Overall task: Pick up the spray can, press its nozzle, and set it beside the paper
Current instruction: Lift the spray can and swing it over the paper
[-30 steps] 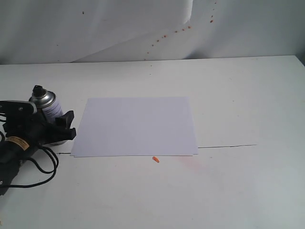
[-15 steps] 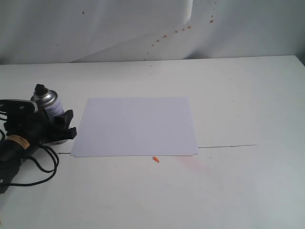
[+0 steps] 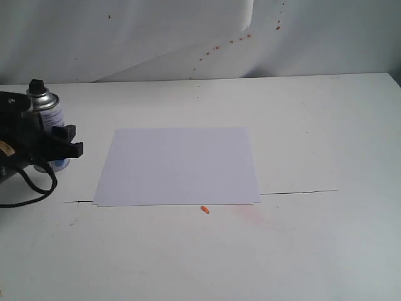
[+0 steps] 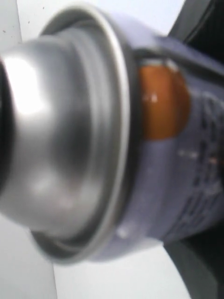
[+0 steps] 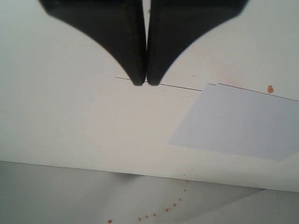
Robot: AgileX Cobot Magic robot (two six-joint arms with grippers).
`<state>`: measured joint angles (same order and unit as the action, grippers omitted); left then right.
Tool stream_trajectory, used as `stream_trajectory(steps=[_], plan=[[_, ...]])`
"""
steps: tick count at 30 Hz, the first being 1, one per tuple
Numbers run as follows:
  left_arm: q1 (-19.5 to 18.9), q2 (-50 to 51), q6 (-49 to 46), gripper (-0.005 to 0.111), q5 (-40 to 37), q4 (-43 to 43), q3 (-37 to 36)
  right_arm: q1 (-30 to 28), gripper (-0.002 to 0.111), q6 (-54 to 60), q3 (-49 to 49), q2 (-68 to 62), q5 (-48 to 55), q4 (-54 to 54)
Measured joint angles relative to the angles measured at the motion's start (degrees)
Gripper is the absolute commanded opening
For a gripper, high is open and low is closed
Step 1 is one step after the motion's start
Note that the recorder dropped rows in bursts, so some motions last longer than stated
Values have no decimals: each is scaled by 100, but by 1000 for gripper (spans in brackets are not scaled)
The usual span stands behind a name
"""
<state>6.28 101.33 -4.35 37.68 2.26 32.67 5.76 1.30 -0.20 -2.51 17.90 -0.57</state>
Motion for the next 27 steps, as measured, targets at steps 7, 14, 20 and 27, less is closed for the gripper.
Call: stream_trajectory(steps=[7, 14, 20, 27], plan=[[739, -387, -2460, 0, -1924, 1183, 1083, 0, 0, 0, 0, 0, 0, 0], [1335, -387, -5945, 0, -1490, 4015, 1252, 0, 0, 0, 0, 0, 0, 0], [1775, -120, -8182, 0, -1190, 5707, 1585, 0, 0, 0, 0, 0, 0, 0], [2191, 167, -9376, 0, -986, 6309, 1957, 0, 0, 0, 0, 0, 0, 0]])
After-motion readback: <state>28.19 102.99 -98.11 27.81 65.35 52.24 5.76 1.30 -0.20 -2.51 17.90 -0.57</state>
